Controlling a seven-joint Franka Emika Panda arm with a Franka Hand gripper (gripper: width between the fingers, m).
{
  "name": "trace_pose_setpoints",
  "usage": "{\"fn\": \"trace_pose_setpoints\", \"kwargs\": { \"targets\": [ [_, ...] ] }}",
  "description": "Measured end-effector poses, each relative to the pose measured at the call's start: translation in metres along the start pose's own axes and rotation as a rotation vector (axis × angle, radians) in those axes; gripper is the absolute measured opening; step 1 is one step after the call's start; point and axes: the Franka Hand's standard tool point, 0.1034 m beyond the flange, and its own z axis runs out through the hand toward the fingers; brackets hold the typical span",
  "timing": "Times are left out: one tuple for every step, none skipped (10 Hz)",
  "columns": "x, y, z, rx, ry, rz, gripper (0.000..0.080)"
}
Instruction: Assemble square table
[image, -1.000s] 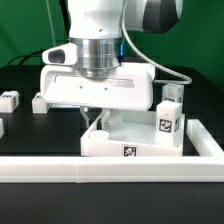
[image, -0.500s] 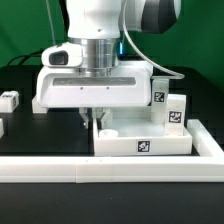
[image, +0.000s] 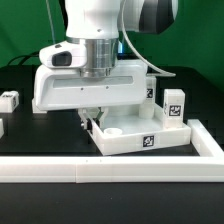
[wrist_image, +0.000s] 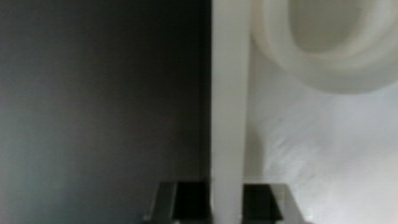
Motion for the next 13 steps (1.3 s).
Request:
{"fn": "trace_pose_setpoints", "kwargs": {
  "targets": [
    [0.000,0.001,0.000,-0.003,-0.002,-0.037,0.0064],
    [0.001,0.002,0.000,-0.010,-0.006,-0.118,0.0064],
    [0.007,0.000,-0.003,-0.022,-0.006,-0.216,0.0064],
    [0.012,-0.002,-0.004,-0.029,-0.006,-0.256,0.0064],
    [0.018,-0.004,-0.006,-0.038,-0.009,-0.355,0.0064],
    [0.027,-0.008,-0.008,-0.042,-0.017,-0.460,0.0064],
    [0.033,-0.009,-0.008,-0.033,-0.035,-0.564,0.0064],
    [0.033,-0.006,-0.007,-0.035,-0.034,-0.614,0.0064],
    [0.031,-0.005,-0.006,-0.037,-0.039,-0.650,0.0064],
    [0.030,-0.003,-0.006,-0.041,-0.047,-0.733,0.0064],
    [0.030,-0.002,-0.006,-0.044,-0.052,-0.791,0.0064],
    [0.029,-0.001,-0.006,-0.047,-0.058,-0.848,0.0064],
    [0.032,-0.005,-0.006,-0.050,-0.064,-0.896,0.0063]
  ]
}}
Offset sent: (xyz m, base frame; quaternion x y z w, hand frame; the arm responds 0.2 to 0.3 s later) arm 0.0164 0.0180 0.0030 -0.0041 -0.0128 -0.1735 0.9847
